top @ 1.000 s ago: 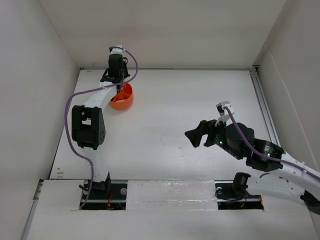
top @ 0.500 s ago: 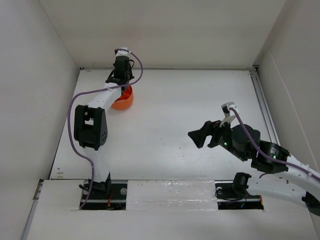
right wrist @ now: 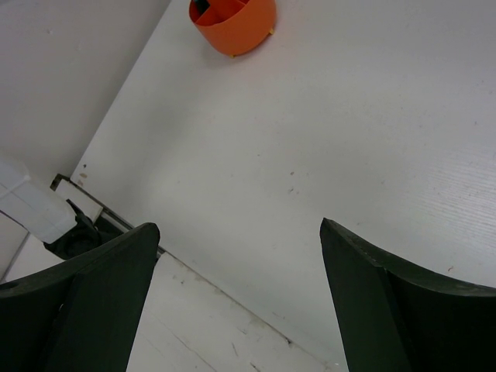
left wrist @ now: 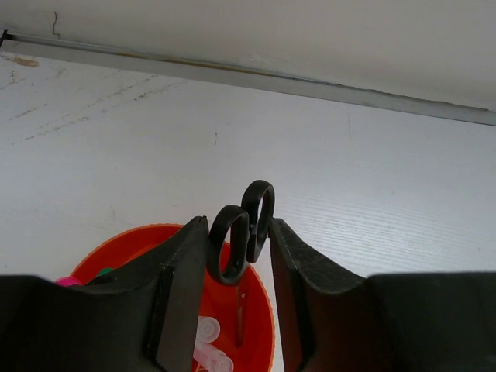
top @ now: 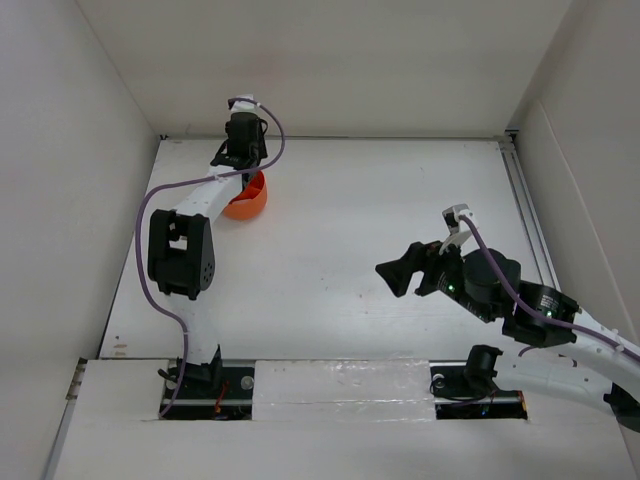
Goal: Sort the stationery into containers
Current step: Place the scissors in the storage box.
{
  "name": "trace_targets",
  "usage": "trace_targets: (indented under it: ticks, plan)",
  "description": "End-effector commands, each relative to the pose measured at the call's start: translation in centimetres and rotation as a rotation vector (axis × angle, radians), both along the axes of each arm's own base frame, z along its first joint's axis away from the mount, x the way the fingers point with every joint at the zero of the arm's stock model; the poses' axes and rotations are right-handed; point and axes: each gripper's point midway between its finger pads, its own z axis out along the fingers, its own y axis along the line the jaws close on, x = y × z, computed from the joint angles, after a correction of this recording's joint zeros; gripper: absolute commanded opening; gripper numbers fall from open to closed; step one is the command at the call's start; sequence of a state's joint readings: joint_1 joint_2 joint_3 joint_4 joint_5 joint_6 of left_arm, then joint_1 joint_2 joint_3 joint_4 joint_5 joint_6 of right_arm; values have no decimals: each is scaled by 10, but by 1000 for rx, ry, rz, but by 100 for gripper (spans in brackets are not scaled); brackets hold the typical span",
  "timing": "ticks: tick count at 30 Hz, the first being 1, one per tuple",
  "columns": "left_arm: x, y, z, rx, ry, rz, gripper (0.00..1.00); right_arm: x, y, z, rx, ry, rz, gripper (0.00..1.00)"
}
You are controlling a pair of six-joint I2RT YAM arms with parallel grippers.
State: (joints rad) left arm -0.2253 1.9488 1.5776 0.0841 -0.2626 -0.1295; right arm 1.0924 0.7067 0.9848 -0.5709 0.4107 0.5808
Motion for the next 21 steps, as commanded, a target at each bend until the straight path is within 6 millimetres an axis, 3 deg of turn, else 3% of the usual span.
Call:
trace_targets:
  ticks: [1, 4, 8, 12, 16, 21]
  plan:
    - [0, 2, 18, -7, -43, 1, 34, -1, -1, 13, 40, -12, 1, 91]
    - [0, 2, 27, -12, -64, 1, 34, 0, 1, 10, 31, -8, 1, 91]
    - [-5, -1, 60, -52, -124, -10, 35, 1, 3, 10, 25, -13, 3, 91]
    - [-17, 3, 110, -77, -212, 2, 50, 5, 2, 8, 14, -14, -15, 91]
    - [-34, 17, 158, -90, -306, 59, 98, 7, -1, 12, 19, -23, -37, 92]
    - [-64, 28, 214, -141, -392, 103, 100, 9, -10, 21, 11, -29, -68, 100]
